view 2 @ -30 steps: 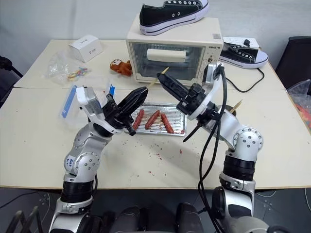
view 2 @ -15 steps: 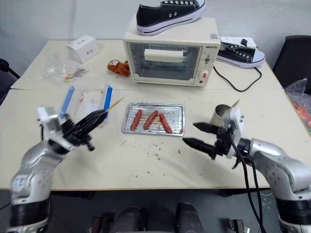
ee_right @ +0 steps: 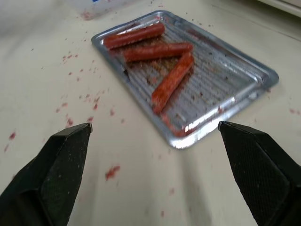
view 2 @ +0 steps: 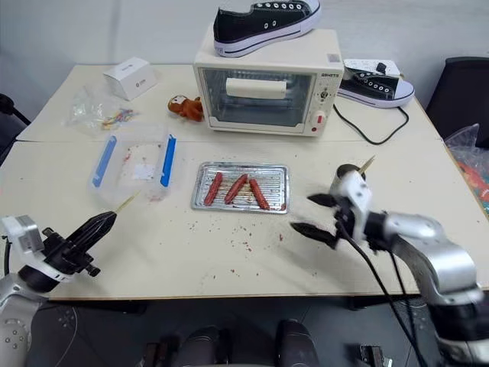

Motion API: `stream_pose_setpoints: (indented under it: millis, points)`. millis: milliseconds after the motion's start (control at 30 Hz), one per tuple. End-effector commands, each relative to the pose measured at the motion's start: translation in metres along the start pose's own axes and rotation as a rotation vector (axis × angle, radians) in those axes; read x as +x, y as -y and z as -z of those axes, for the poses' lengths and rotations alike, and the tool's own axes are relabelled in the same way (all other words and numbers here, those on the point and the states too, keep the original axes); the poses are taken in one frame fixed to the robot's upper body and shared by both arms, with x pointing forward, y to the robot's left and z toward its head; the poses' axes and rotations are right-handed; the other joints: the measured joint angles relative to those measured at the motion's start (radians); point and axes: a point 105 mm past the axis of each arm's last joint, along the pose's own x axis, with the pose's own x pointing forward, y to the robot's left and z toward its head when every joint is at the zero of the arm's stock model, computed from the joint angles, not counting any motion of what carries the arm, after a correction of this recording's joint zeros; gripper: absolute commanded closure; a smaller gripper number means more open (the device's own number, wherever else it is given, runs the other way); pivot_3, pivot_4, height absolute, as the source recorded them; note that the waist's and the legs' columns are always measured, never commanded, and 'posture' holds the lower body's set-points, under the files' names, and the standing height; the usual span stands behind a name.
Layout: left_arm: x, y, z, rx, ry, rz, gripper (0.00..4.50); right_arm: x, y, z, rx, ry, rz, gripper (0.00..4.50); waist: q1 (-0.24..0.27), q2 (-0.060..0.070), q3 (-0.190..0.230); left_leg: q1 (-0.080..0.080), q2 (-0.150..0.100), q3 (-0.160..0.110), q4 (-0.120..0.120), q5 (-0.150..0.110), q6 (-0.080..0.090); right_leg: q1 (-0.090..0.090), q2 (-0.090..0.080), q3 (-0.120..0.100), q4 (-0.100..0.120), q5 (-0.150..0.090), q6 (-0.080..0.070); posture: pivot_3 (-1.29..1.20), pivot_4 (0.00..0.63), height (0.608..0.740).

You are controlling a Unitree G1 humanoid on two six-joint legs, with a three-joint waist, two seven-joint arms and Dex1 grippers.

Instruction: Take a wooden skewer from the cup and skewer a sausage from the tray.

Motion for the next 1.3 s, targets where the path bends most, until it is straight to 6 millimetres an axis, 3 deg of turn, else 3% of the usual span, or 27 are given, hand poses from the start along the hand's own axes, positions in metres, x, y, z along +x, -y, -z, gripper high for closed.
stream_pose_setpoints:
  millis: [33, 300, 567, 667, 867, 1200, 1300]
  points:
    - [0.008, 0.008, -0.009, 0.024, 0.043, 0.03, 4.5, 0.024, 0.001, -0.008, -0.002, -0.042, 0.014, 0.01, 0.005, 0.0, 0.0, -0.001, 0.0, 0.0, 0.0, 0.0, 0.0, 0.0, -0.003, 0.0, 0.0, 0.0, 0.0, 0.0, 0.15, 0.74]
    - [0.016, 0.015, -0.007, 0.02, 0.048, 0.057, 4.5, 0.079, 0.015, -0.018, -0.011, -0.093, 0.099, 0.01, 0.005, -0.001, -0.001, -0.003, -0.004, 0.001, 0.001, 0.0, 0.002, 0.0, -0.003, -0.004, 0.004, 0.001, 0.001, 0.0, 0.15, 0.74]
    - [0.018, 0.019, -0.007, 0.025, 0.045, 0.069, 4.5, 0.098, 0.019, -0.006, -0.021, -0.148, 0.106, 0.01, -0.001, -0.001, -0.001, -0.003, -0.004, 0.001, 0.001, 0.0, 0.002, -0.001, -0.002, -0.005, 0.005, 0.001, 0.001, 0.0, 0.15, 0.74]
    - [0.017, 0.02, -0.008, 0.03, 0.045, 0.07, 4.5, 0.101, 0.02, -0.003, -0.019, -0.154, 0.108, 0.58, -0.011, -0.001, -0.001, -0.003, -0.003, 0.001, 0.001, 0.0, 0.002, -0.001, -0.002, -0.005, 0.005, 0.001, 0.001, 0.0, 0.15, 0.74]
    - [0.018, 0.02, -0.012, 0.04, 0.05, 0.074, 4.5, 0.105, 0.015, 0.001, -0.019, -0.162, 0.09, 2.58, -0.019, -0.001, -0.001, -0.003, -0.003, 0.001, 0.0, 0.0, 0.002, -0.001, -0.002, -0.004, 0.005, 0.001, 0.001, 0.0, 0.15, 0.74]
    - [0.021, 0.021, -0.014, 0.046, 0.053, 0.084, 4.5, 0.102, 0.016, 0.007, -0.026, -0.174, 0.093, 2.58, -0.019, -0.001, -0.001, -0.003, -0.003, 0.001, 0.0, 0.0, 0.002, -0.002, -0.002, -0.004, 0.005, 0.001, 0.001, 0.0, 0.15, 0.74]
    - [0.021, 0.021, -0.014, 0.047, 0.053, 0.086, 4.5, 0.102, 0.017, 0.007, -0.028, -0.172, 0.094, 3.13, -0.019, -0.001, -0.001, -0.003, -0.003, 0.001, 0.0, 0.0, 0.002, -0.001, -0.002, -0.004, 0.005, 0.001, 0.001, 0.0, 0.15, 0.74]
